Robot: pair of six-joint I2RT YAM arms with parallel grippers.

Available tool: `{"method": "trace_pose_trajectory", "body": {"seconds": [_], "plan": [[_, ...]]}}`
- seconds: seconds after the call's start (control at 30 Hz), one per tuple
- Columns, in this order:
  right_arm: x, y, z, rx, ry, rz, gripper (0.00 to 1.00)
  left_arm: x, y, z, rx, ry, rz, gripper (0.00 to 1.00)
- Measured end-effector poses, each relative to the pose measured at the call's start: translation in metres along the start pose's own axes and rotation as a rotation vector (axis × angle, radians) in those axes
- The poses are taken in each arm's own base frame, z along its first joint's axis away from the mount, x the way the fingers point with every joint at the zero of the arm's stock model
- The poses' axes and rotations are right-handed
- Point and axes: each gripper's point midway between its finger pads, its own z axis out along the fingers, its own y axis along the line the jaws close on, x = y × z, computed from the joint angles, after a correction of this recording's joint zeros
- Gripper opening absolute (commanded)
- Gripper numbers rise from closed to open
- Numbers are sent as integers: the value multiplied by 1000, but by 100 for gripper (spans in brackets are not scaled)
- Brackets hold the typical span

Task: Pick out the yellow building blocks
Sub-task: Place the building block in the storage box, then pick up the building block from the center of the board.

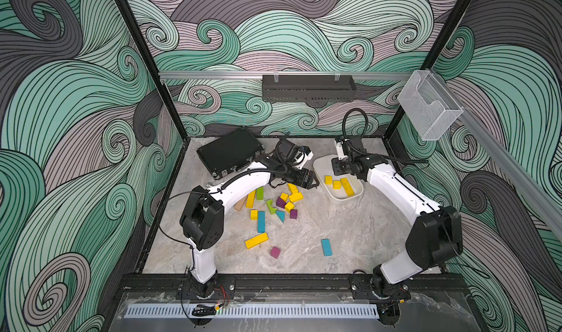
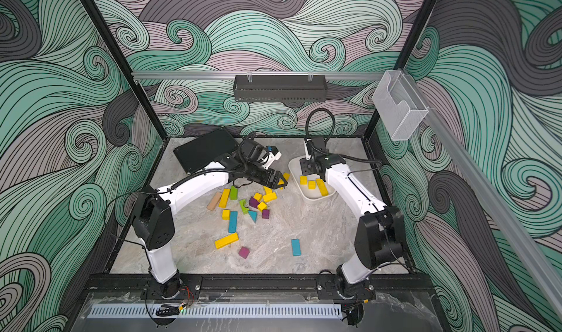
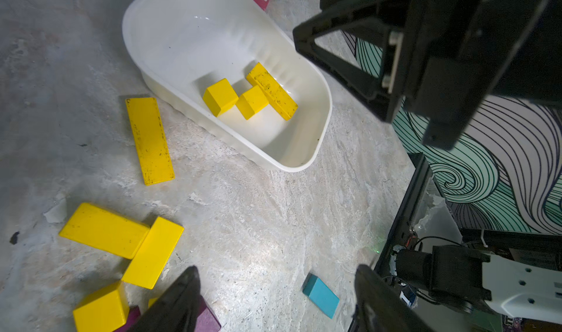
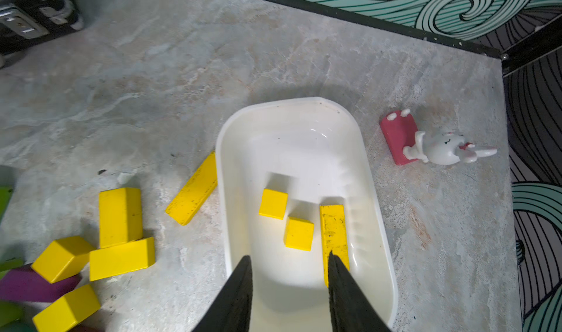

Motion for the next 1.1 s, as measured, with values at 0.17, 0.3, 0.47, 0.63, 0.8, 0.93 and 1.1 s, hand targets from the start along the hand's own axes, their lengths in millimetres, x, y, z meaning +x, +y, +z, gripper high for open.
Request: {"method": "trace_pose_trajectory", "body": {"seconds": [0.17, 0.3, 0.47, 0.63, 0.8, 0.93, 1.1], "plan": [[-10, 20, -22, -42, -53, -23, 42, -10, 6, -15, -24, -40, -2, 77], [-14, 30, -34, -76, -80, -17, 41, -11, 12, -21, -46, -53, 1, 77], [-13, 45, -44, -123, -86, -17, 41, -12, 14, -30, -77, -73, 29, 77], [-11, 62, -52, -176, -84, -25, 41, -14, 12, -51, -123, -117, 71, 77], [-9, 75, -60, -223, -88, -22, 41, -5, 15, -75, -186, -157, 114, 77], [-7, 85, -64, -259, -88, -7, 40, 9, 22, -90, -246, -162, 134, 77], [0, 103, -65, -307, -72, -6, 40, 27, 29, -107, -308, -164, 148, 77]]}}
